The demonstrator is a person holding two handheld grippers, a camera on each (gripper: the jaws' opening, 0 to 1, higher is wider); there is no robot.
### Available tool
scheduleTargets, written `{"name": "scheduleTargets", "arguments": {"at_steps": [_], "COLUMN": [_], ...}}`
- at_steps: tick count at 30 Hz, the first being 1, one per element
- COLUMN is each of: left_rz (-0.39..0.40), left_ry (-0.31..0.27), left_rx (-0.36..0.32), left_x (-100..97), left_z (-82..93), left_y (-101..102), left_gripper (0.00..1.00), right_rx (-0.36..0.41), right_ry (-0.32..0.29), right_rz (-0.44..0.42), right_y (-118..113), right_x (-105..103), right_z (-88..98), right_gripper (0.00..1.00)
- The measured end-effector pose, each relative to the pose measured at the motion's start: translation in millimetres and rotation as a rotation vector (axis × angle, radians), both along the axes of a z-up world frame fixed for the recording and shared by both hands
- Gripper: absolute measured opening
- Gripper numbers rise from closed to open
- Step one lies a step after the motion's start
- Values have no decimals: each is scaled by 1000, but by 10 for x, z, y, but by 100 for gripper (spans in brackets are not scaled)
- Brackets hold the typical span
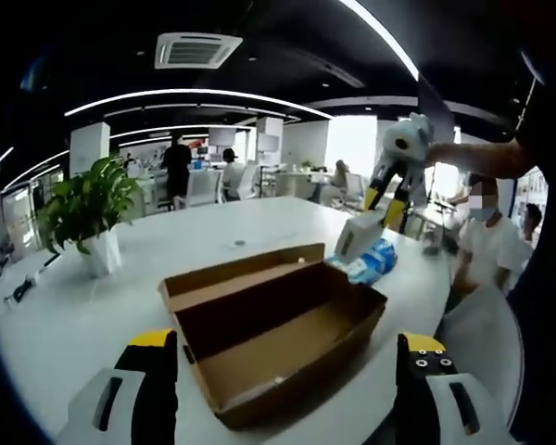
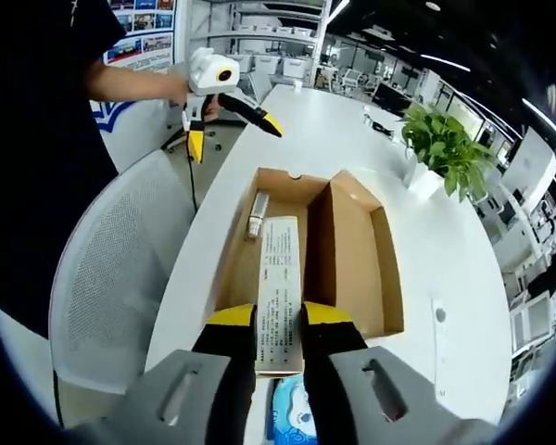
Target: Operate the shoe box by opening the lid, removing the specified soft item, and placing it in the target area until the item is outside and the box remains undamaged.
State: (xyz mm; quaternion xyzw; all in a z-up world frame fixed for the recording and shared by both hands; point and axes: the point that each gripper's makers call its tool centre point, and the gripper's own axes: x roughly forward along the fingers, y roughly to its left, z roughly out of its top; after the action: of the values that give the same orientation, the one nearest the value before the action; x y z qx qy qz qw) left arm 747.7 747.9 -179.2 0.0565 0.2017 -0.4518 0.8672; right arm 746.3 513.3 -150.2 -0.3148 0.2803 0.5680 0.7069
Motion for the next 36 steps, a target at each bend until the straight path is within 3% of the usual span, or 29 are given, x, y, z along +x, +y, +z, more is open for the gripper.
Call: {"name": "scheduleTargets", "arguments": {"at_steps": [16,36], "left_rz": [-13,40], "left_ry": [-3,-6], "left_rx": [2,-42], "left_x": [37,120], "left_z": [75,63], "left_y": [-152,-87], "left_gripper": [100,100], "right_rx": [-31,-93], "right_ry": [-30,-13], "right_rz": [-60,-93], "right_y": [-672,-1368], "right_x": [185,381], "right_z": [90,-230], "right_gripper": [16,16]}}
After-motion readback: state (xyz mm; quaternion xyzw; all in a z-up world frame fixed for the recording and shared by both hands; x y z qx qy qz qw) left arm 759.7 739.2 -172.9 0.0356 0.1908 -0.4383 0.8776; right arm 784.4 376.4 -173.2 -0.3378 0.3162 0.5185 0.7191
